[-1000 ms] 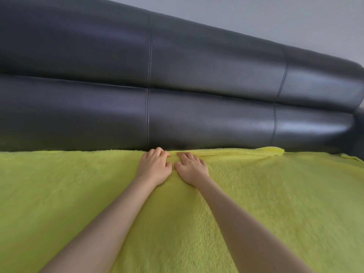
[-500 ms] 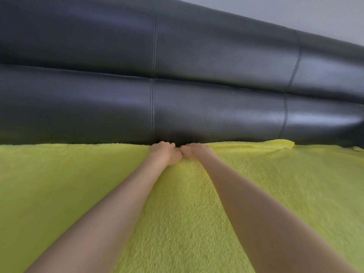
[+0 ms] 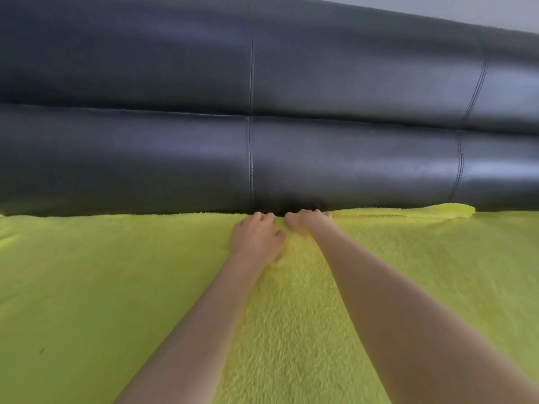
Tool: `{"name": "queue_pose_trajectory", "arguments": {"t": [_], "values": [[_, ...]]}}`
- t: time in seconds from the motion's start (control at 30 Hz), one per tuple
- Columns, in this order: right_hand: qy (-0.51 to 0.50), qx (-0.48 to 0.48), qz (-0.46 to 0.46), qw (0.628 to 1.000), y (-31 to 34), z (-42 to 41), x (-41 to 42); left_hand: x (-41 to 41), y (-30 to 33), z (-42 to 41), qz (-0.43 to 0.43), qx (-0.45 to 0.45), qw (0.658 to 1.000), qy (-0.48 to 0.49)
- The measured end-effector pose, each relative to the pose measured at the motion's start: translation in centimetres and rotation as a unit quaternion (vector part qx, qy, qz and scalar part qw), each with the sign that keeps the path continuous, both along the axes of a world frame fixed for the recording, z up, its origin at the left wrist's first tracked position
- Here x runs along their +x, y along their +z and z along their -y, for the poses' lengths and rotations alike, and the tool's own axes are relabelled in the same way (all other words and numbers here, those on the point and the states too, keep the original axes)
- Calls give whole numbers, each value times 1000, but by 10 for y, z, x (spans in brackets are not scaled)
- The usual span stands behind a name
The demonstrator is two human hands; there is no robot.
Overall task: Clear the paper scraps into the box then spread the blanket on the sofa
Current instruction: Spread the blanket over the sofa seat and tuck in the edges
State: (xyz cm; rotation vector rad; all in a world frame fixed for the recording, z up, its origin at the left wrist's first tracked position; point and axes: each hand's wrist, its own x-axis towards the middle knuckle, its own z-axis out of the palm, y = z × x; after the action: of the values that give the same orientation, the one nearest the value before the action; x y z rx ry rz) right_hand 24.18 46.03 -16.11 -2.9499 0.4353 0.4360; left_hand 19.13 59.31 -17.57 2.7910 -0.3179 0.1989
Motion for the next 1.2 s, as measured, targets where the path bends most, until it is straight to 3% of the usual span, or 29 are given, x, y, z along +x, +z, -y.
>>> {"name": "queue_pose_trajectory", "arguments": {"t": [0.1, 0.17, 0.5, 0.63, 0.77, 1.03, 1.2], "values": [[34, -27, 84, 996, -15, 4, -13, -1, 0, -33, -7, -14, 992, 126], [44, -31, 126, 991, -22, 5, -18, -2, -6, -38, -4, 8, 988, 156], [62, -43, 94, 993, 3, 1, -47, -14, -14, -30, 41, 7, 985, 165], [129, 48, 118, 983, 24, 35, -103, -21, -4, -29, 54, -16, 987, 153], [101, 53, 135, 984, 18, 82, -165, -42, 8, -24, 112, -27, 987, 112], [95, 51, 127, 986, 10, 96, -216, -115, 8, -16, 11, 20, 996, 86], [108, -2, 133, 985, -3, 91, -236, -153, 3, -18, -14, 68, 991, 111]]}}
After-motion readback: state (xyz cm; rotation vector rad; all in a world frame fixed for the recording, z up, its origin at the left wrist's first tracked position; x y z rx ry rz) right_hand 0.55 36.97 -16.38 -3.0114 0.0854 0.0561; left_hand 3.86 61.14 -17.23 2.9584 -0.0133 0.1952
